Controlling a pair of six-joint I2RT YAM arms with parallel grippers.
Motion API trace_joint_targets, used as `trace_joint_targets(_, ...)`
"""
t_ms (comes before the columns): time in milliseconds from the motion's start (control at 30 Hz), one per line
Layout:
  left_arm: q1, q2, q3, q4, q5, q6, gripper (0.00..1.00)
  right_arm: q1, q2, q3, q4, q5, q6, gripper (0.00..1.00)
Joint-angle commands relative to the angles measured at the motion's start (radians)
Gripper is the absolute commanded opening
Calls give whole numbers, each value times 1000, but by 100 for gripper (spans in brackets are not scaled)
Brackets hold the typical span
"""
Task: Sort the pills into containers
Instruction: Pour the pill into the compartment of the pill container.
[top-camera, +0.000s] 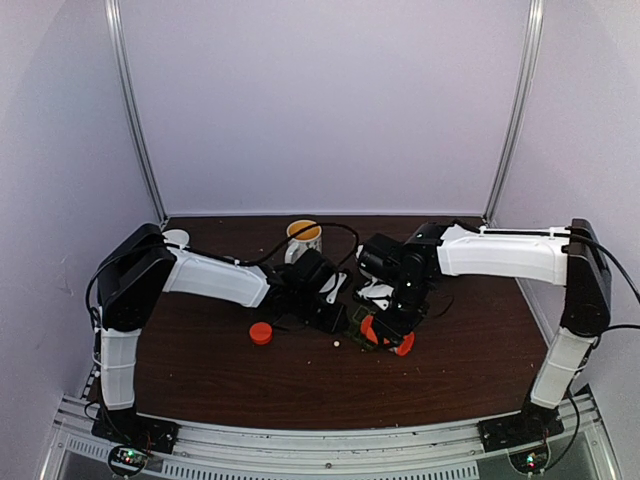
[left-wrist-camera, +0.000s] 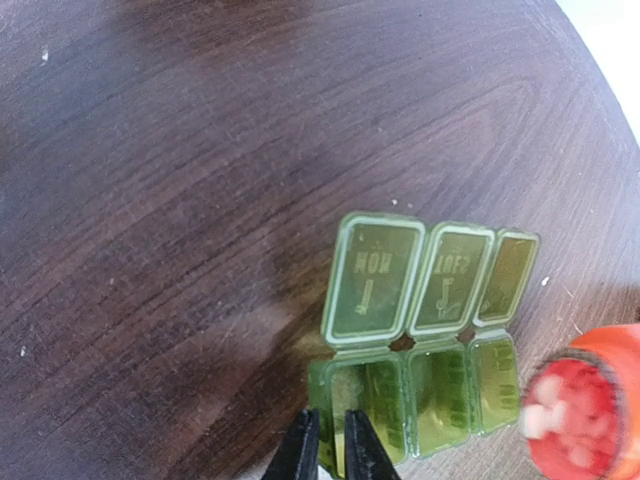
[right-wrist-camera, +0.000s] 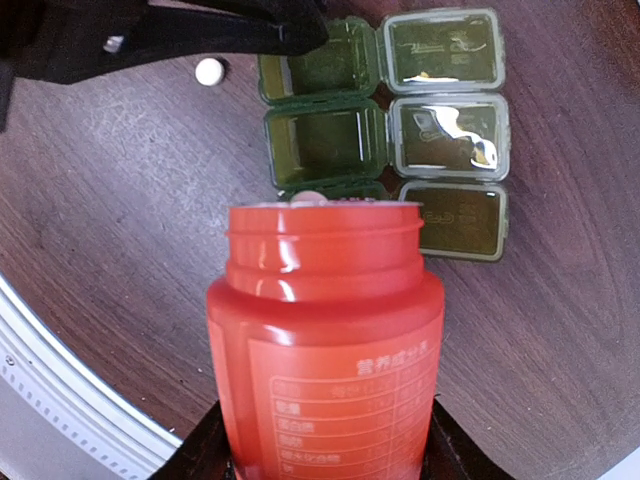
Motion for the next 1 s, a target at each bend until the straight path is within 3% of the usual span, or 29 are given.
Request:
trace_joint_targets(0,-2,-15,27,-1,-11,23,12,6,56,41,-52,26,-18,0)
trace_joint_targets(700,-7,-9,27,2,-15,31,10,29,173,201,-215,131,-43,0)
trace_joint_targets(833,-8,-3,42,-13,-18,39,9,37,108,153,-156,145,-33,0)
trace_joint_targets(967,-13,0,41,-15,-15,39,9,30,183,228,-211,167,-40,0)
